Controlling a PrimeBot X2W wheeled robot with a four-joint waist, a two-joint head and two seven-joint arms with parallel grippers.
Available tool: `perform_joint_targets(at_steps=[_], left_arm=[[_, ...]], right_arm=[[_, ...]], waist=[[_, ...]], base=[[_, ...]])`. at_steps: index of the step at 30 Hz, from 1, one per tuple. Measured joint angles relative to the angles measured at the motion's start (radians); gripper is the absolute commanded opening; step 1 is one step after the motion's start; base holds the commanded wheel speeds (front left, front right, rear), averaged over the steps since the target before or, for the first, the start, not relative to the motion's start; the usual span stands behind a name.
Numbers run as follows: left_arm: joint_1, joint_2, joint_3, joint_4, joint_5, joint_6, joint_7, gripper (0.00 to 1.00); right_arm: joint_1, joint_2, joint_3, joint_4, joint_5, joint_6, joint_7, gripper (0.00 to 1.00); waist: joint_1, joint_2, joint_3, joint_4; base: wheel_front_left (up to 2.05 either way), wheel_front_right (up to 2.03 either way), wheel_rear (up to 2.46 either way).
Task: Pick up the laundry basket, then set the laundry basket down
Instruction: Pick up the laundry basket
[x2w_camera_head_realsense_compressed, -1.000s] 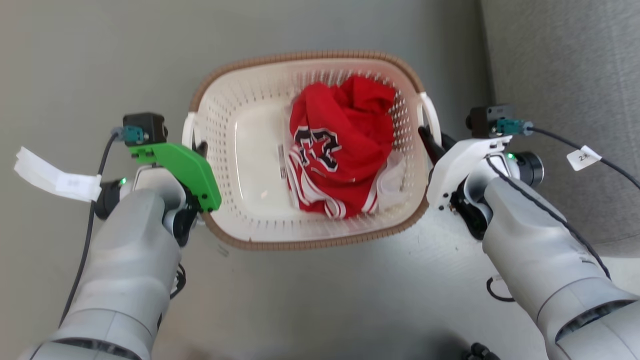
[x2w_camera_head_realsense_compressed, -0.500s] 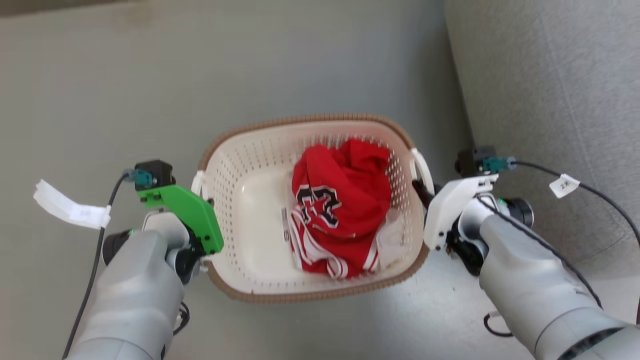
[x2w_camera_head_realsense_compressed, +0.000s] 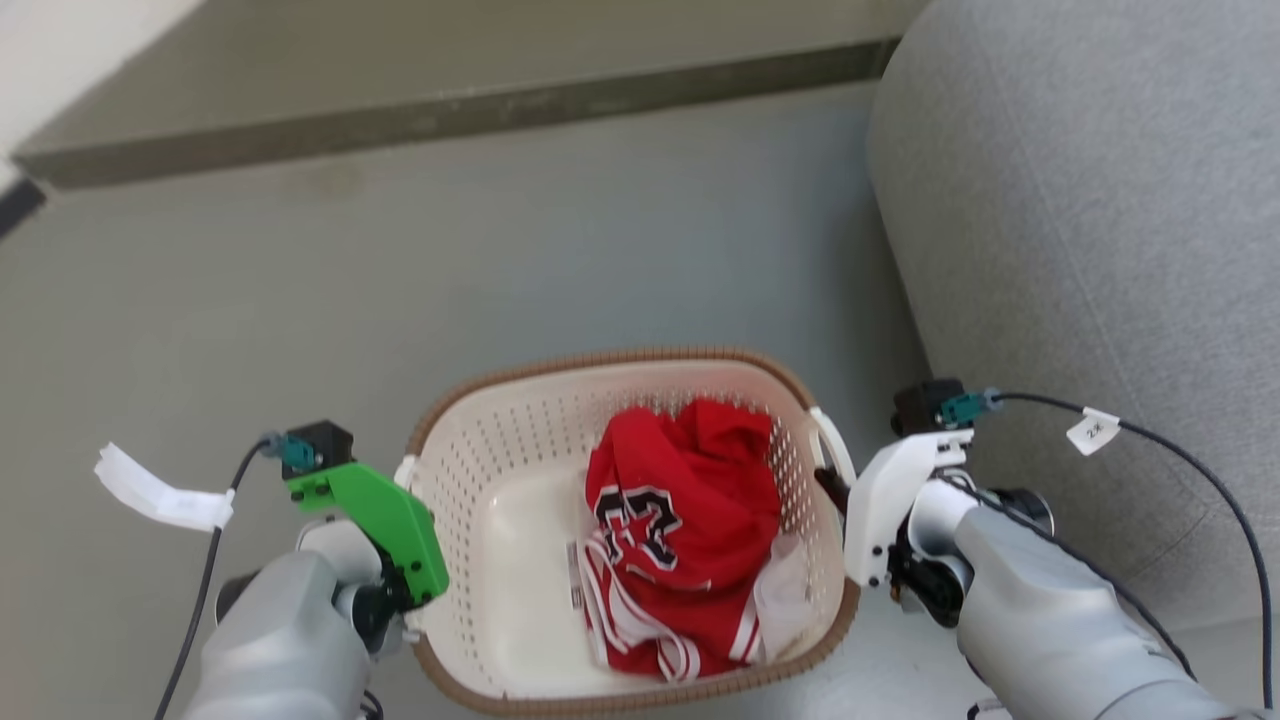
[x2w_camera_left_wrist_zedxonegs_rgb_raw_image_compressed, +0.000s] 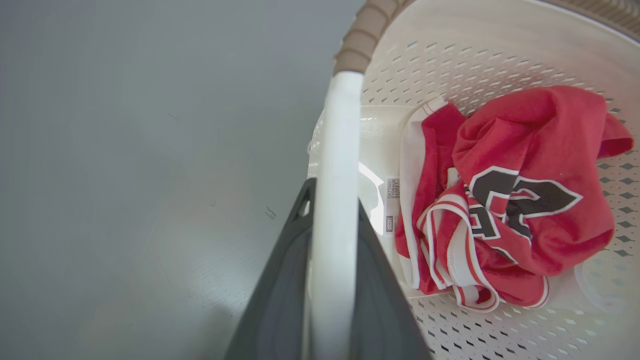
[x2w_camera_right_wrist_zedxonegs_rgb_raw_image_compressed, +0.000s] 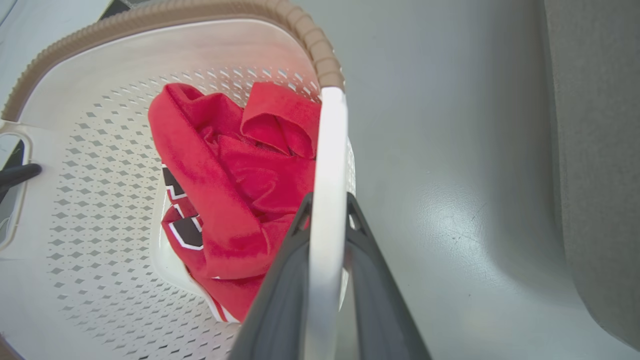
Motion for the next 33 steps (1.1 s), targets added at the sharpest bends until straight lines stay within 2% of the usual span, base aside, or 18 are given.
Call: perform_joint_targets(at_steps=[18,33], left_arm=[[0.07,0.002,-0.008,0.011,-0.05,0.0,0.08,0.0],[0.088,0.004,-0.019,0.016,-0.066,0.0,0.12,0.0]], right_arm=[[0.042,-0.002,0.043,0.002,0.061,0.0,0.11,0.0],[0.05,-0.007,0.061,0.002,0.105,-0.001,0.177,0.0]], waist=[[0.0,0.0,-0.177,-0.007],[0.0,0.0,-0.247,-0.012]], base=[[0.0,0.0,0.0],[0.0,0.0,0.0]])
